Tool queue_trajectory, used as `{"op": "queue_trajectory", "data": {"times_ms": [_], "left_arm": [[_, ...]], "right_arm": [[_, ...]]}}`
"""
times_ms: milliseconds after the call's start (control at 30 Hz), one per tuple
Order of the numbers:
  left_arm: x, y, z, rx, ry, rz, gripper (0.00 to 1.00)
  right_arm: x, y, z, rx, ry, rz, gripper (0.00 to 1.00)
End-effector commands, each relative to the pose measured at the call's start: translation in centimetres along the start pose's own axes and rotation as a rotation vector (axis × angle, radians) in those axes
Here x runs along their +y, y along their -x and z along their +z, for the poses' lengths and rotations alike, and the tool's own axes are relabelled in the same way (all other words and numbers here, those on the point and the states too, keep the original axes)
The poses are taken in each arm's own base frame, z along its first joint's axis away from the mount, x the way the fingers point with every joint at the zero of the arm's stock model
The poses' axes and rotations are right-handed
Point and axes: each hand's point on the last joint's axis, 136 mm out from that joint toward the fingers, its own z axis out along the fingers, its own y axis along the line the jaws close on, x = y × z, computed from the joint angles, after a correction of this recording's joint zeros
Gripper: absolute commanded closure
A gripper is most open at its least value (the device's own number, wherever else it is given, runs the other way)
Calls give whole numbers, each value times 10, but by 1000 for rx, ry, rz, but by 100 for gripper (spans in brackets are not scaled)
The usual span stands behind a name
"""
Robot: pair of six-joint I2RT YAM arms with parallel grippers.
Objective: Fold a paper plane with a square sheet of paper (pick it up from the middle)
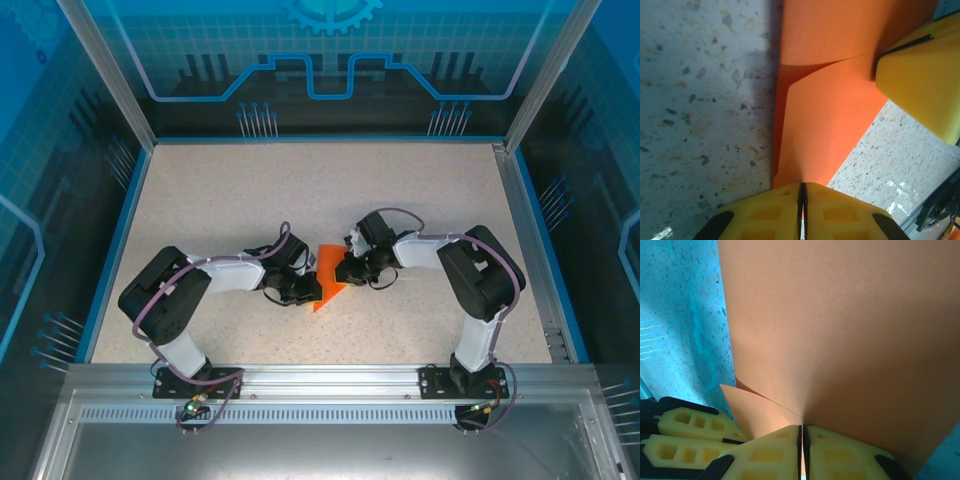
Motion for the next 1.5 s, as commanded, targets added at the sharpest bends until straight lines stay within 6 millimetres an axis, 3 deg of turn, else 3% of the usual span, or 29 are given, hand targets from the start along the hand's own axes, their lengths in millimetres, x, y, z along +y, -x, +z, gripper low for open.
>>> {"op": "queue_trajectory", "data": {"times_ms": [0,133,267,500,600,633,1200,1467], "left_arm": [[24,-6,3,12,87,-28,89],[29,-8,3,15,102,-31,90],[28,-7,3,12,103,-31,90],[29,-7,2,14,117,-28,91],[33,-9,2,19,132,-27,92],[34,-9,2,20,136,-27,92],[37,-10,3,35,149,-21,94],[19,-4,-5,20,106,15,91]], "right_arm": [[0,-5,-9,-12,-52,-30,87],[21,-9,-15,-27,-2,-82,86],[37,-19,-4,18,30,-131,86],[6,-26,21,31,-49,-63,89],[-4,-18,22,14,-49,-29,90],[-15,-24,22,21,-61,-6,90],[-50,32,-29,-126,46,95,86],[-29,37,-66,-186,87,27,80]]}}
